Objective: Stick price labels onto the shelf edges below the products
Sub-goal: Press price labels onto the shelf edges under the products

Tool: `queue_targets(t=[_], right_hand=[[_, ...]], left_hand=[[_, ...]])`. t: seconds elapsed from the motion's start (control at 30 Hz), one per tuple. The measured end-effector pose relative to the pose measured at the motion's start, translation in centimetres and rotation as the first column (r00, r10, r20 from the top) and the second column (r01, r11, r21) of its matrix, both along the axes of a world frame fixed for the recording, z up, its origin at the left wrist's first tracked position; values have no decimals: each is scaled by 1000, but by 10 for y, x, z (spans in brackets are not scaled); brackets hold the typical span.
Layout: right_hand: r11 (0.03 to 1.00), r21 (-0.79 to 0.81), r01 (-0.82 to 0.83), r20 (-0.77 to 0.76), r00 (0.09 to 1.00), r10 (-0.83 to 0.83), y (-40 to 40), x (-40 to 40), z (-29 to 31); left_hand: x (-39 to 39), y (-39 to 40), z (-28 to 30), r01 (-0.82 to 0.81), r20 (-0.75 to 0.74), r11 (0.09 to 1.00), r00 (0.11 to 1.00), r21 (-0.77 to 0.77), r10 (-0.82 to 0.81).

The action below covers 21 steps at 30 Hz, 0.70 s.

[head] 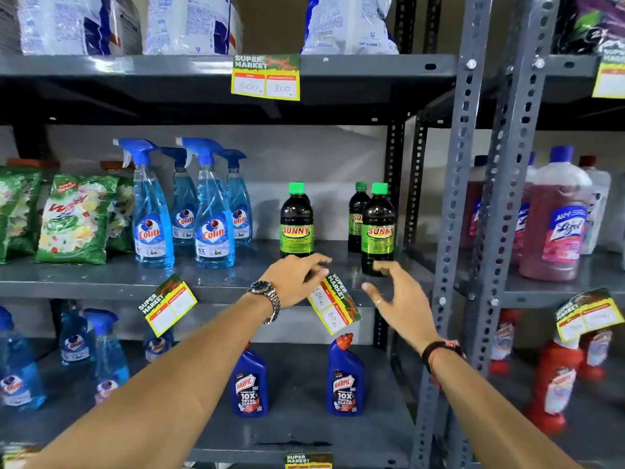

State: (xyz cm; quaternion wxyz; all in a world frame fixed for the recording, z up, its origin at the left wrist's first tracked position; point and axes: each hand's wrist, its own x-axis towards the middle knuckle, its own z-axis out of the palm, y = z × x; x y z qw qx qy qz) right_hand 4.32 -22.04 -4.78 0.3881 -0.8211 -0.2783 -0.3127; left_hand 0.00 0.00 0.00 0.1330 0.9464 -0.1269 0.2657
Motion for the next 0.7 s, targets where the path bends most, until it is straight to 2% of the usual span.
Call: queue_targets(t=[0.13,0.27,0.57,0.7], right_hand=[[987,-140,-76,-42,997,71,-2,8,-24],[979,-203,-23,-1,1000,23,0,16,-30],[981,-193,8,14,1000,-6,-1,16,-28],[989,-143,28,11,1000,-27,-1,13,-15]], left_hand=[[12,-4,-5,37,-38,997,998,-60,-40],[18,-6,-3,37,-1,998,999,-47,-38],[28,-5,-7,-2,12,1000,1000,-11,2],[26,-1,-15,65,89,981,995,-184,-50]])
